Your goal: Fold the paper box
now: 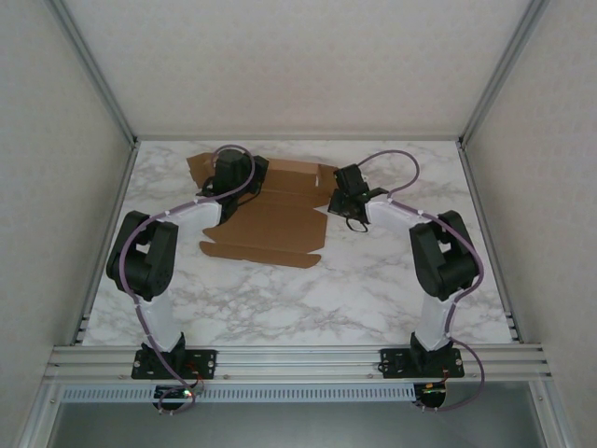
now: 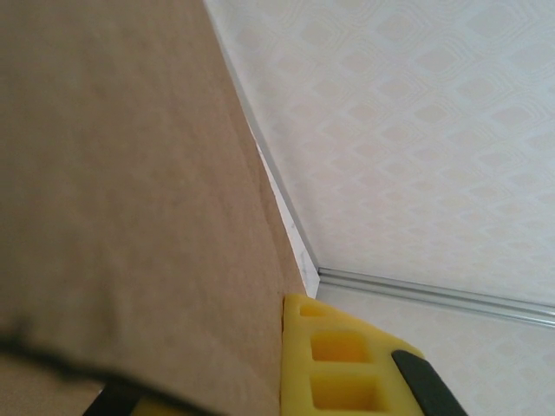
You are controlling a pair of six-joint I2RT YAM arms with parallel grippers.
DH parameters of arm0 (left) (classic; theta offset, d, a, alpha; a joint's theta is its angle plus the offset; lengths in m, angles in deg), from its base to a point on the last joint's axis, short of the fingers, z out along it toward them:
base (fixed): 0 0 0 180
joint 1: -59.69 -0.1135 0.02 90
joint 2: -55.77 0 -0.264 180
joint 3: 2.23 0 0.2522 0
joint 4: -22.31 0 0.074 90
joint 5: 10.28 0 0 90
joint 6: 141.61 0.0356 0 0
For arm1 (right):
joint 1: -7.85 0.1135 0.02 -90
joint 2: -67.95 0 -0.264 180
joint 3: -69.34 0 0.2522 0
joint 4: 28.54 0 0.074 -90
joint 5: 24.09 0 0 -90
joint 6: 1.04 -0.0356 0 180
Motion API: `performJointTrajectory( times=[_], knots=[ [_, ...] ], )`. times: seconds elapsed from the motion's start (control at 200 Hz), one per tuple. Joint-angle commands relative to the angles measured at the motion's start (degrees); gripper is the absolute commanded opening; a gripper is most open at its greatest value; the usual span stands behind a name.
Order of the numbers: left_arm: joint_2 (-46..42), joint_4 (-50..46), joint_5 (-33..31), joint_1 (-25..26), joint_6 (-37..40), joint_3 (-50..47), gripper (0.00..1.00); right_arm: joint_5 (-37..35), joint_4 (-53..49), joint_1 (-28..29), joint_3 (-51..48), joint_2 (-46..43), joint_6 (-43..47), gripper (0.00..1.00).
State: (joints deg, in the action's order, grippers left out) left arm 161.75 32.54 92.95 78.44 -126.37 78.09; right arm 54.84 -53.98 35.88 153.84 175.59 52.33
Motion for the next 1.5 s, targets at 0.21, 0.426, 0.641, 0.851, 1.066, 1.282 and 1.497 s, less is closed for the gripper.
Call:
performJointTrajectory(
  times=[0.21, 0.426, 0.641, 0.851, 1.066, 1.282, 1.497],
  knots=[
    [0.1, -7.0, -1.7, 1.0, -0.2, -2.0, 0.00, -4.7, 12.5, 1.7, -0.6, 6.4, -1.5, 0.00],
    [-0.4, -8.4, -2.5, 1.3, -0.9, -1.6, 0.00, -8.4, 20.2, 1.5, -8.1, 1.2, 1.5, 0.00],
    [-0.7, -9.0, -5.7, 2.0, -3.4, -1.9, 0.00, -4.2, 28.0, -0.9, -18.4, -9.2, -2.3, 0.00],
    [0.3, -9.0, -8.0, 3.3, -6.4, -1.1, 0.00, -1.0, 44.7, 0.4, -28.3, -7.0, -22.3, 0.00],
    [1.0, -9.5, -8.4, 3.8, -7.0, -0.4, 0.00, -6.3, 46.7, 0.9, -25.7, -0.1, -25.9, 0.00],
    [1.3, -9.9, -8.1, 3.8, -7.1, 0.0, 0.00, -4.7, 48.1, -0.1, -19.7, 6.3, -25.9, 0.00],
    [1.3, -9.9, -7.9, 3.8, -6.9, 0.1, 0.00, -2.5, 46.8, -1.1, -14.1, 10.2, -25.8, 0.00]
  ],
)
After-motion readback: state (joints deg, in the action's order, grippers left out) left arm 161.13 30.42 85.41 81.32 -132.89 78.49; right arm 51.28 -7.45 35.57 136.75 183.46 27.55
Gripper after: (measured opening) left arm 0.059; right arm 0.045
